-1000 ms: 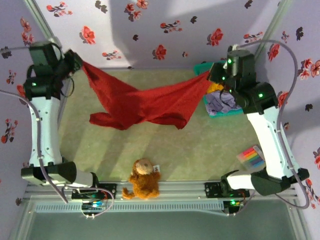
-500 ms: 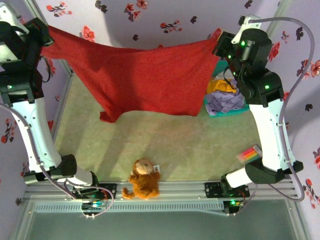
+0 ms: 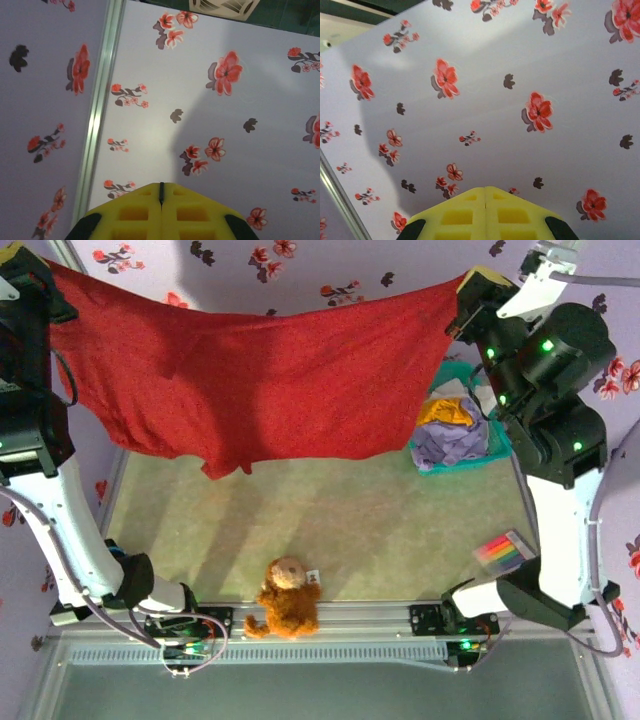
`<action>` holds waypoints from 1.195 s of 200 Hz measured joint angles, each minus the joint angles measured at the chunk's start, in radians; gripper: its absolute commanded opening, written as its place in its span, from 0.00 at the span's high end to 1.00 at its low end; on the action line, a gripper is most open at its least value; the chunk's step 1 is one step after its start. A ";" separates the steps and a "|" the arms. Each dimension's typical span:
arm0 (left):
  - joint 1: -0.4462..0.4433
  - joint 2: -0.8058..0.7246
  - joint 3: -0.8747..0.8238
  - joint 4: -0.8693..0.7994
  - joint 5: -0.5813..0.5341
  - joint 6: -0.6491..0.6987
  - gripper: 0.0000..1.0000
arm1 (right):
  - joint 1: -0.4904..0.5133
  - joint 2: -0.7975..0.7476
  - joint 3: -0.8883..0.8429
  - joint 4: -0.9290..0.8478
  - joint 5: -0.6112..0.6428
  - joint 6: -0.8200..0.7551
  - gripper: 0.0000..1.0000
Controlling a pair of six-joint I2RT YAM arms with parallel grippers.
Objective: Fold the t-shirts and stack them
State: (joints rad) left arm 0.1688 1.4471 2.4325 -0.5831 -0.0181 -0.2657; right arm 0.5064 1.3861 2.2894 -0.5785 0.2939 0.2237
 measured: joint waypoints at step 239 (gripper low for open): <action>0.000 -0.074 -0.274 0.066 -0.071 0.112 1.00 | -0.022 -0.057 -0.266 0.040 0.060 0.012 1.00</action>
State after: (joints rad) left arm 0.1688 1.3727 2.1590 -0.5167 -0.0887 -0.1535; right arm 0.4847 1.3289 2.0232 -0.5385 0.3542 0.2356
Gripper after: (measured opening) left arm 0.055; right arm 0.056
